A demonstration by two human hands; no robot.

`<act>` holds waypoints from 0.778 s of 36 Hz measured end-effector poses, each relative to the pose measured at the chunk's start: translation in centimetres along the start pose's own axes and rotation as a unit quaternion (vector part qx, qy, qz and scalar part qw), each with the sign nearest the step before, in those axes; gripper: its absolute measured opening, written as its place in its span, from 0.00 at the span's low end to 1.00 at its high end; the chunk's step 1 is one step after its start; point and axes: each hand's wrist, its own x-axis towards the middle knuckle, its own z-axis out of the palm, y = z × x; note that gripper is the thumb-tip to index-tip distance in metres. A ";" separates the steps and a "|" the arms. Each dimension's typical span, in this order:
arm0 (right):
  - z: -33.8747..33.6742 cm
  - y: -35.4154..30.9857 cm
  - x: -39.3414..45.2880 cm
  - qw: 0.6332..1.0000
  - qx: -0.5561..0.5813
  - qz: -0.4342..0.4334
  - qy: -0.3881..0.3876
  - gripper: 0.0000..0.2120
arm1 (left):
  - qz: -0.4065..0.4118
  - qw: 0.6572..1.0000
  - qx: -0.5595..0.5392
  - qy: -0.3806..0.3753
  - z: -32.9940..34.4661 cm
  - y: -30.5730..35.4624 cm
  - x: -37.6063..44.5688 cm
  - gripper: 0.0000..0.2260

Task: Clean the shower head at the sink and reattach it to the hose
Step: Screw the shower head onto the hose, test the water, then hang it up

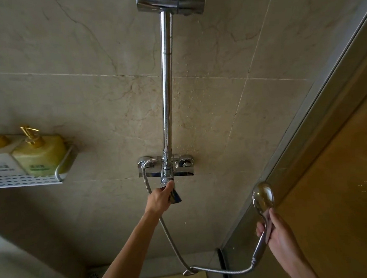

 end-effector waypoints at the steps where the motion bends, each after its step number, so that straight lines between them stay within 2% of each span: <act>1: 0.2 -0.1 -0.1 1.000 -0.001 -0.004 -0.005 0.14 | -0.002 1.000 -0.010 -0.006 0.0 0.0 0.0 0.21; 6: 1.7 -0.7 -0.6 0.999 -0.005 -0.023 -0.028 0.11 | -0.057 0.996 -0.013 -0.073 -0.6 -0.2 0.0 0.27; 9: 2.6 -1.3 -0.9 0.997 -0.027 -0.048 -0.054 0.12 | -0.142 0.980 -0.030 -0.137 -0.6 0.0 -0.2 0.21; 11: 3.0 -1.6 -1.0 0.995 -0.044 -0.055 -0.070 0.14 | -0.159 0.976 0.047 -0.139 -0.3 0.4 -0.9 0.19; 13: 3.6 -2.0 -1.0 0.993 -0.054 -0.063 -0.081 0.15 | -0.121 0.981 0.081 -0.129 0.0 0.7 -1.7 0.16; 15: 4.3 -2.4 -0.9 0.992 -0.058 -0.074 -0.089 0.14 | -0.081 0.984 0.055 -0.146 0.3 0.8 -2.1 0.12; 17: 5.1 -3.0 -0.7 0.990 -0.055 -0.085 -0.096 0.11 | -0.081 0.979 0.008 -0.188 0.5 1.6 -2.5 0.08; 20: 6.6 -4.1 -0.5 0.988 -0.049 -0.099 -0.108 0.08 | -0.080 0.959 -0.073 -0.263 1.0 2.6 -3.2 0.10; 23: 8.1 -5.1 -0.2 0.987 -0.025 -0.096 -0.124 0.06 | -0.020 0.951 -0.065 -0.300 2.1 3.2 -4.3 0.11; 28: 11.1 -7.2 -0.4 0.975 0.017 -0.092 -0.203 0.03 | 0.039 0.935 -0.041 -0.351 3.9 5.1 -5.5 0.14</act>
